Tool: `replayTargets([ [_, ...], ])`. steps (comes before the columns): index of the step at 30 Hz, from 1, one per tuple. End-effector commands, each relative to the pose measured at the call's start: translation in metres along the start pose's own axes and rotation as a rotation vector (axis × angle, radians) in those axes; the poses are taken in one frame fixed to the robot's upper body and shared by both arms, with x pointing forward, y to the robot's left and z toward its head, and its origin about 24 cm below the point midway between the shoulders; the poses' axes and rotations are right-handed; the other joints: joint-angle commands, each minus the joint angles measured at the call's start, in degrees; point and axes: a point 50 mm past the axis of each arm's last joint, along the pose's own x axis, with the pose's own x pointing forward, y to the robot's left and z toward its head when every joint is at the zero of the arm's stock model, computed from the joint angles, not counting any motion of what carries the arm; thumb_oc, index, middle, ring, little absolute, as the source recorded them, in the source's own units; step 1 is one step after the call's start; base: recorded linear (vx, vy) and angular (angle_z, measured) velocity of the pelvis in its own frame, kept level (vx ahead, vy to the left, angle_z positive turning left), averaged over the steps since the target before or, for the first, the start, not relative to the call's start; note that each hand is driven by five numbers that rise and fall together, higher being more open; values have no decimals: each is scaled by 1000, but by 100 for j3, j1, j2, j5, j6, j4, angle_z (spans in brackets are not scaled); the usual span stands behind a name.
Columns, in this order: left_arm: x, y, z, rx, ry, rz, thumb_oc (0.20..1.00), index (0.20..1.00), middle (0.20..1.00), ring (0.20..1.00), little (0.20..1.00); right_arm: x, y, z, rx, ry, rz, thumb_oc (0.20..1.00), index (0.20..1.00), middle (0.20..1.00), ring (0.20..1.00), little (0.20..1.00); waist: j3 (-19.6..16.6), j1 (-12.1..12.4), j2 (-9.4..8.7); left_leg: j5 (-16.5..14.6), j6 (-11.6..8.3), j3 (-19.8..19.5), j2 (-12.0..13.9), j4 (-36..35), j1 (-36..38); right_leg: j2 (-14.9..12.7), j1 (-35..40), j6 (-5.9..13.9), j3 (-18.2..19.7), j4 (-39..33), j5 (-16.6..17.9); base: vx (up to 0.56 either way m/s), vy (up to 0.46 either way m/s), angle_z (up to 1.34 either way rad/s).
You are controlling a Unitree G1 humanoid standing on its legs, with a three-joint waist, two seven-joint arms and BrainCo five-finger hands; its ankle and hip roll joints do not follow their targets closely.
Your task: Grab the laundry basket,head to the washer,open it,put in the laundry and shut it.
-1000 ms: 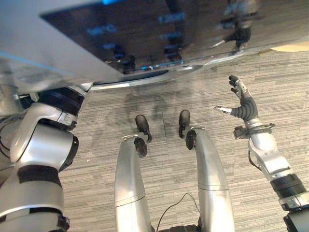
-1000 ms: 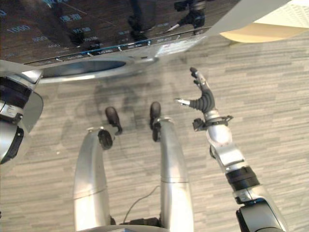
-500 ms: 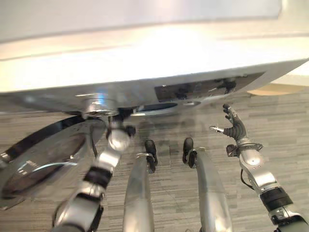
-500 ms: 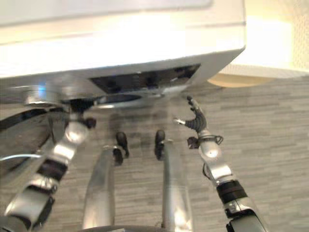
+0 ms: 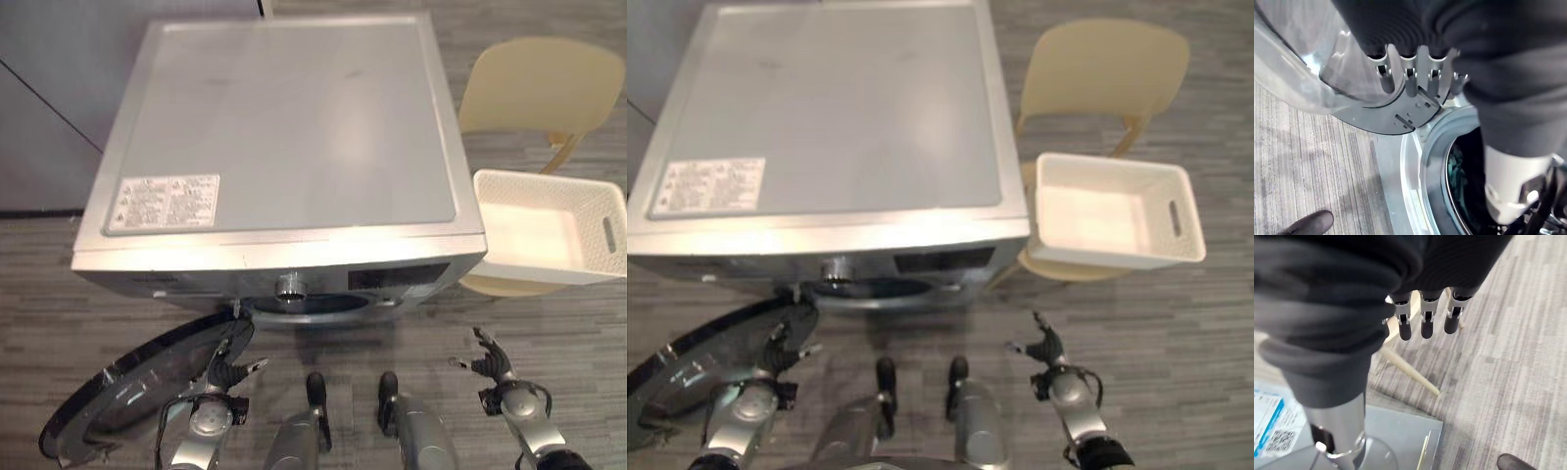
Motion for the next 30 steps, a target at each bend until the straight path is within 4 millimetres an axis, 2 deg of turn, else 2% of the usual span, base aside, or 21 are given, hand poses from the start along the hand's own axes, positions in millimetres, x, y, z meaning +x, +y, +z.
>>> replayTargets([
  [1, 1, 1, 1, 45, -17, -1, 1000, 1000, 1000, 1000, 1000, 1, -5, 0, -26, -6, -2, 1000, 1000, 1000, 1000, 1000, -317, -77, -75, -200, -34, 186, -195, -111, 89, -138, 233, 560, 100, -998, 732, 138, 49, -25],
  [5, -5, 2, -17, 35, 42, 26, 1000, 1000, 1000, 1000, 1000, -4, 2, -21, -35, 88, 15, 1000, 1000, 1000, 1000, 1000, -471, -15, -67, -36, -54, 343, -281, -673, 555, -112, 486, 782, 247, -1559, 1119, 7, 81, -31],
  [7, -4, 4, -14, 25, 35, 36, 1000, 1000, 1000, 1000, 1000, -2, 3, -19, -41, 87, 17, 1000, 1000, 1000, 1000, 1000, -421, -5, -57, 39, -43, 359, -255, -713, 505, -117, 310, 850, 359, -1389, 1261, -173, 21, -67],
  [9, 1, 9, -7, 30, 20, 50, 1000, 1000, 1000, 1000, 1000, 0, 5, -16, -36, 80, 19, 1000, 1000, 1000, 1000, 1000, -295, 9, 25, 219, 1, 280, -137, -697, 306, 133, 136, 820, 673, -752, 860, -308, 10, -28],
  [13, 3, 12, -4, 53, 14, 54, 1000, 1000, 1000, 1000, 1000, -2, 12, -15, -48, 65, 51, 1000, 1000, 1000, 1000, 1000, -315, 168, 144, 489, 13, 218, 14, -702, 78, 451, 499, 542, 753, 671, -24, -275, -29, 4],
  [14, 2, 13, -5, 52, 14, 55, 1000, 1000, 1000, 1000, 1000, -3, 13, -15, -50, 65, 53, 1000, 1000, 1000, 1000, 1000, -356, 226, 110, 513, 7, 202, 1, -692, 28, 469, 686, 532, 807, 680, -43, -224, -163, 17],
  [15, 0, 12, -7, 44, 15, 58, 1000, 1000, 1000, 1000, 1000, -2, 15, -13, -56, 58, 61, 1000, 1000, 1000, 1000, 1000, -416, 460, -42, 669, -63, 177, -34, -633, -190, 457, 1266, 405, 754, -106, -298, -148, -135, 34],
  [16, 0, 12, -7, 44, 15, 58, 1000, 1000, 1000, 1000, 1000, -2, 15, -13, -56, 58, 62, 1000, 1000, 1000, 1000, 1000, -417, 459, -44, 669, -65, 175, -34, -634, -188, 458, 1279, 404, 752, -129, -288, -187, -187, 31],
  [17, -1, 12, -9, 40, 19, 62, 1000, 1000, 1000, 1000, 1000, -1, 15, -11, -51, 51, 59, 1000, 1000, 1000, 1000, 1000, -448, 561, -104, 815, -123, 115, -8, -583, -412, 505, 1370, 332, 783, -586, -400, -301, -193, -2],
  [18, -1, 12, -9, 35, 20, 62, 1000, 1000, 1000, 1000, 1000, 2, 12, -5, -34, 30, 43, 1000, 1000, 1000, 1000, 1000, -418, 636, -78, 1075, -254, -26, 99, -456, -848, 708, 1194, 195, 871, -875, -386, -303, -193, -19],
  [19, -1, 12, -9, 35, 21, 62, 1000, 1000, 1000, 1000, 1000, 2, 11, -5, -34, 30, 44, 1000, 1000, 1000, 1000, 1000, -422, 634, -77, 1075, -254, -27, 99, -454, -854, 709, 1189, 195, 870, -874, -386, -454, -181, -5],
  [20, 1, 9, -3, 17, 3, 61, 1000, 1000, 1000, 1000, 1000, 5, 5, 1, -25, 12, 19, 1000, 1000, 1000, 1000, 1000, -219, 715, -29, 1242, -434, -299, 54, -284, -1125, 793, 1046, 119, 816, -909, -290, -237, -68, 13],
  [21, 1, 9, -3, 17, 3, 61, 1000, 1000, 1000, 1000, 1000, 5, 5, 1, -25, 12, 19, 1000, 1000, 1000, 1000, 1000, -223, 703, -24, 1240, -435, -314, 53, -272, -1142, 796, 1038, 118, 802, -906, -291, -451, -111, 26],
  [22, 3, 6, 1, 22, -11, 52, 1000, 1000, 1000, 1000, 1000, 7, 1, 4, -23, 2, 5, 1000, 1000, 1000, 1000, 1000, -134, 691, -51, 1029, -386, -672, -169, -59, -1189, 736, 920, 120, 677, -978, -148, -308, -52, 39],
  [23, 4, 5, 3, 29, -19, 48, 1000, 1000, 1000, 1000, 1000, 6, 0, 3, -18, 5, 2, 1000, 1000, 1000, 1000, 1000, -110, 610, -86, 832, -309, -642, -229, 185, -1167, 634, 869, 158, 561, -1008, -67, -311, -52, 58],
  [24, 4, 5, 3, 29, -19, 47, 1000, 1000, 1000, 1000, 1000, 6, 0, 3, -18, 5, 2, 1000, 1000, 1000, 1000, 1000, -125, 607, -76, 836, -310, -650, -221, 193, -1193, 643, 850, 156, 556, -1014, -53, -193, -6, 67],
  [25, 4, 7, 8, 37, -42, 49, 1000, 1000, 1000, 1000, 1000, 5, 0, 2, -12, 3, 1, 1000, 1000, 1000, 1000, 1000, -124, 558, -126, 603, -261, -581, -244, 426, -1121, 553, 786, 162, 515, -1055, 60, -182, 21, 62],
  [26, 5, 9, 13, 48, -65, 49, 1000, 1000, 1000, 1000, 1000, 3, 0, -1, -14, 7, 7, 1000, 1000, 1000, 1000, 1000, -173, 482, -207, 205, -209, -626, -340, 676, -929, 416, 747, 164, 457, -1198, 205, -214, 33, 45],
  [27, 5, 9, 16, 51, -78, 50, 1000, 1000, 1000, 1000, 1000, 3, 0, -1, -14, 8, 9, 1000, 1000, 1000, 1000, 1000, -186, 451, -249, 6, -204, -647, -373, 816, -833, 351, 756, 172, 444, -1275, 246, -137, 53, 29],
  [28, 7, 10, 19, 54, -89, 56, 1000, 1000, 1000, 1000, 1000, 3, 0, -2, -16, 11, 6, 1000, 1000, 1000, 1000, 1000, -261, 398, -267, -117, -208, -659, -367, 773, -682, 318, 706, 197, 400, -1358, 303, -53, 34, 33],
  [30, 7, 11, 23, 60, -105, 69, 1000, 1000, 1000, 1000, 1000, 3, 1, -4, -9, 20, 10, 1000, 1000, 1000, 1000, 1000, -326, 364, -221, -134, -193, -779, -382, 594, -398, 360, 735, 235, 367, -1434, 352, 38, 68, 43],
])
